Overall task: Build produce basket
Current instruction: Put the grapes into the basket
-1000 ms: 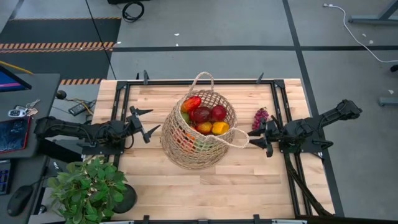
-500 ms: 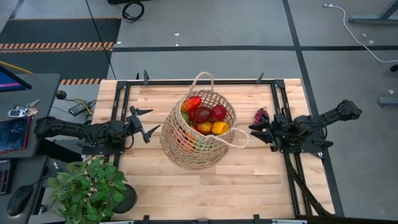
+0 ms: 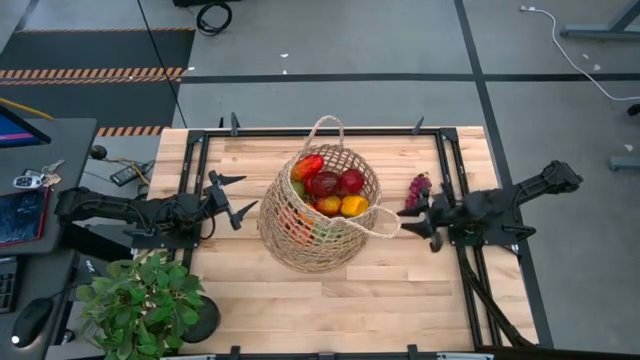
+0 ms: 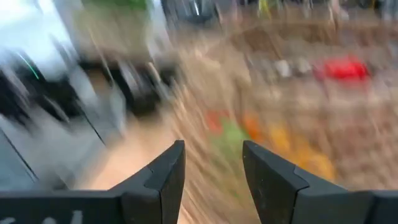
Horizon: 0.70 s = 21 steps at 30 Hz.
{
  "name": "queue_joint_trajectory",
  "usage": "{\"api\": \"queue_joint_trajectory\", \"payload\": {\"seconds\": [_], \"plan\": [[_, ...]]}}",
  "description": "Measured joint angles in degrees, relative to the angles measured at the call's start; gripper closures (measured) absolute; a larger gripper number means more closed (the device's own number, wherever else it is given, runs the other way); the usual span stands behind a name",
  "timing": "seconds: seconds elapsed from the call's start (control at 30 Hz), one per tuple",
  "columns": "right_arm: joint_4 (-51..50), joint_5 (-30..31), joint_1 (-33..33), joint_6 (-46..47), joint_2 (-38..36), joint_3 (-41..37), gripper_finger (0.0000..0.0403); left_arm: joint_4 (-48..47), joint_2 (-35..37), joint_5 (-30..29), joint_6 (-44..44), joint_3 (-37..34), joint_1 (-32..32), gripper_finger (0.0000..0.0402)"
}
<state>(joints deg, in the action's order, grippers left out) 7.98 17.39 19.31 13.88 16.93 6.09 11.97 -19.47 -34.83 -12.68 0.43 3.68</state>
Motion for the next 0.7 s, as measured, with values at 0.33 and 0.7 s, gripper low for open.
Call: {"api": "queue_joint_trajectory", "payload": {"seconds": [0.33,0.7], "plan": [[-22.3,7.7,-2.5,9.4,1.3,0.0,0.0236,0.0,0.0,0.0,0.0,0.0,0.0,0.0008],[-18.4,1.6,-2.6,20.1,1.8,0.0,0.0236,0.0,0.0,0.0,0.0,0.0,0.0,0.0008]]}}
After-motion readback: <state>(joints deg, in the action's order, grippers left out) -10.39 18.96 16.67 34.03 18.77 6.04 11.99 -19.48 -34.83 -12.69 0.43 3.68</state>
